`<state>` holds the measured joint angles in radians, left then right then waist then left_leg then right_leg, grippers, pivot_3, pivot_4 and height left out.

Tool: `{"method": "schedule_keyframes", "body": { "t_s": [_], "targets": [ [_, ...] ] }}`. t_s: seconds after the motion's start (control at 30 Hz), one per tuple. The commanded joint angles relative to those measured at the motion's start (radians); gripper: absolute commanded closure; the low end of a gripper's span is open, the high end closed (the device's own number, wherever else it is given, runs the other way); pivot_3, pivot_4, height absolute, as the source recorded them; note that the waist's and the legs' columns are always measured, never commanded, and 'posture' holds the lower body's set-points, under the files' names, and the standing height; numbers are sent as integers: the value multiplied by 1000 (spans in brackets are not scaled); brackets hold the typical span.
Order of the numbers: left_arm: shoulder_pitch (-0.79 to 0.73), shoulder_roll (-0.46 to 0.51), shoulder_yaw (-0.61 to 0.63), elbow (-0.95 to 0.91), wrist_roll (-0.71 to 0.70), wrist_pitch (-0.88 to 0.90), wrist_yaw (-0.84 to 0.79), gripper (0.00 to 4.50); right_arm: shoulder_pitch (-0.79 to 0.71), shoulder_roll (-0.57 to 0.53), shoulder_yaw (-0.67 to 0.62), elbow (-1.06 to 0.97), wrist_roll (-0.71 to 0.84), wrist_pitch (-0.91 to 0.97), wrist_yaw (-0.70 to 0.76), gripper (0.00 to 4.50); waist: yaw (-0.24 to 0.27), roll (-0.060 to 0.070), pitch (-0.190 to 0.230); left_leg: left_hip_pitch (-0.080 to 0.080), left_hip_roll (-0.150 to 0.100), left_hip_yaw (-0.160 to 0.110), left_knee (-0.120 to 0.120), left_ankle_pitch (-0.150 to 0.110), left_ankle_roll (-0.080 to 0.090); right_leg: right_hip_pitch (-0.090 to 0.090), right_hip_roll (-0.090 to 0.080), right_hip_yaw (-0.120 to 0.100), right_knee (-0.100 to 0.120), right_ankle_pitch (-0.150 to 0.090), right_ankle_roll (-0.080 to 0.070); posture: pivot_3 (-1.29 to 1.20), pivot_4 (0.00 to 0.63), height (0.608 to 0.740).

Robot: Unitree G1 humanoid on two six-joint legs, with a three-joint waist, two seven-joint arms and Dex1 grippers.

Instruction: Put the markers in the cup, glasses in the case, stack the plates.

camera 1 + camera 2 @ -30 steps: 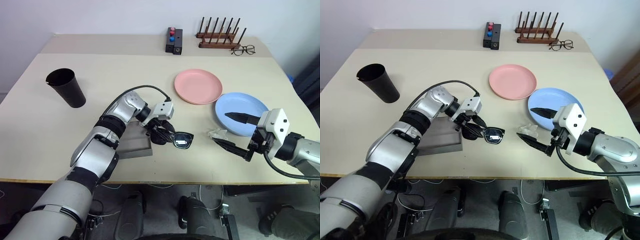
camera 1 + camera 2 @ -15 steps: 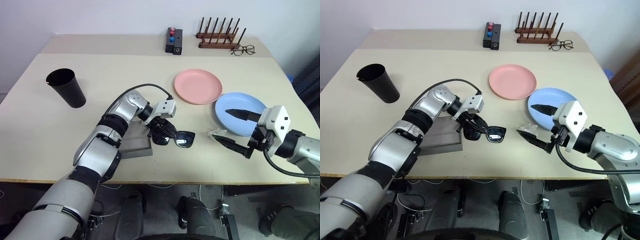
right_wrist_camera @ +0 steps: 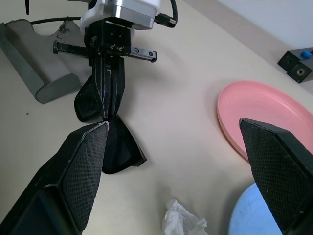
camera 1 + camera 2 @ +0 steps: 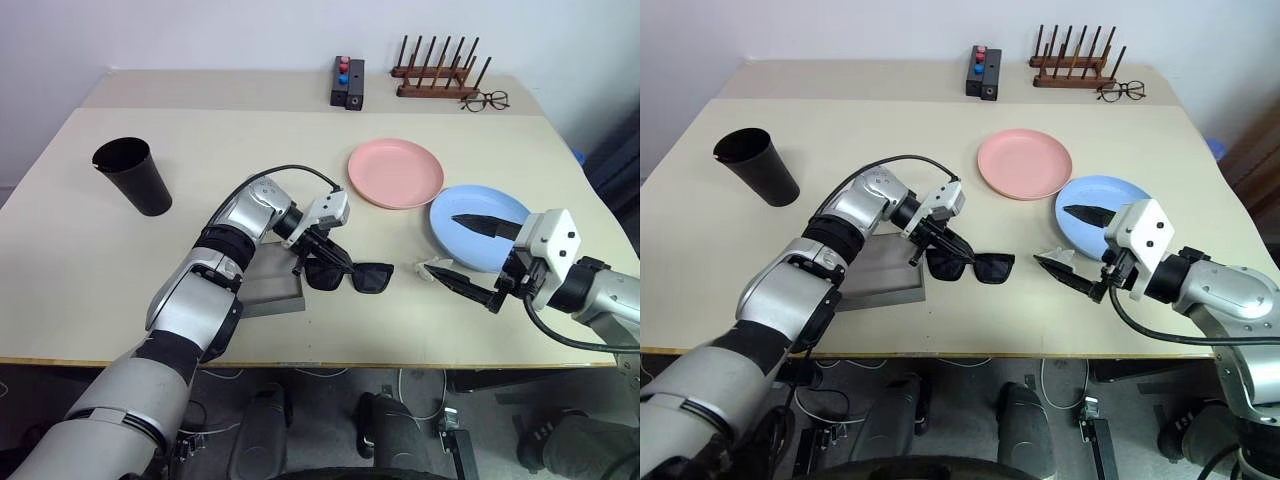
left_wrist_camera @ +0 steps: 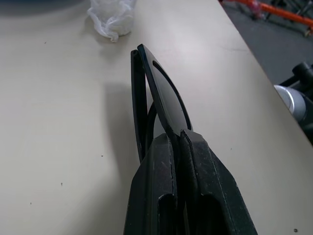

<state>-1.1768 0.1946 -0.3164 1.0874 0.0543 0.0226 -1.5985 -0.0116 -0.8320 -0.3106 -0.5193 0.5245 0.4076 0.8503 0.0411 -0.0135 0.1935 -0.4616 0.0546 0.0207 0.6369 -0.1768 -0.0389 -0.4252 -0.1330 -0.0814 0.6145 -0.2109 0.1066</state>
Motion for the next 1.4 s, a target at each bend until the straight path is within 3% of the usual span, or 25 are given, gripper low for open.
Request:
{"method": "schedule_keyframes", "body": {
  "t_s": [0.03,0.27,0.73,1.0,1.27,1.4],
  "targets": [
    [-65,-3,51,-9,-31,68,11,4449,-14,8,-4,-8,1,-16,-8,122,0,0,0,0,0,0,0,0,0,0,0,0,0,0,0,0,150,740],
    [-135,58,24,-47,-138,256,-16,4449,-29,14,10,7,-2,-22,-8,122,-4,0,0,0,0,0,0,0,0,0,0,0,0,0,0,0,150,740],
    [-127,302,-40,-214,-427,581,-16,4449,-73,27,52,50,-13,-41,12,122,-3,0,0,-1,0,0,0,0,0,-1,0,0,1,0,0,0,150,740],
    [-44,518,-174,-429,-601,699,-16,4449,-95,22,65,69,-13,-44,26,122,-5,0,0,0,0,0,-1,0,0,-1,0,0,1,0,0,0,150,740],
    [30,728,-267,-586,-731,725,-16,4449,-107,27,74,72,-9,-39,30,122,-4,0,0,-1,0,0,-1,0,0,-2,0,0,0,0,0,0,150,740],
    [86,785,-336,-620,-734,631,-16,4449,-114,31,85,78,-11,-42,32,122,-3,1,0,0,1,0,-2,0,0,-2,0,0,1,0,-1,0,150,740]
  ]
}}
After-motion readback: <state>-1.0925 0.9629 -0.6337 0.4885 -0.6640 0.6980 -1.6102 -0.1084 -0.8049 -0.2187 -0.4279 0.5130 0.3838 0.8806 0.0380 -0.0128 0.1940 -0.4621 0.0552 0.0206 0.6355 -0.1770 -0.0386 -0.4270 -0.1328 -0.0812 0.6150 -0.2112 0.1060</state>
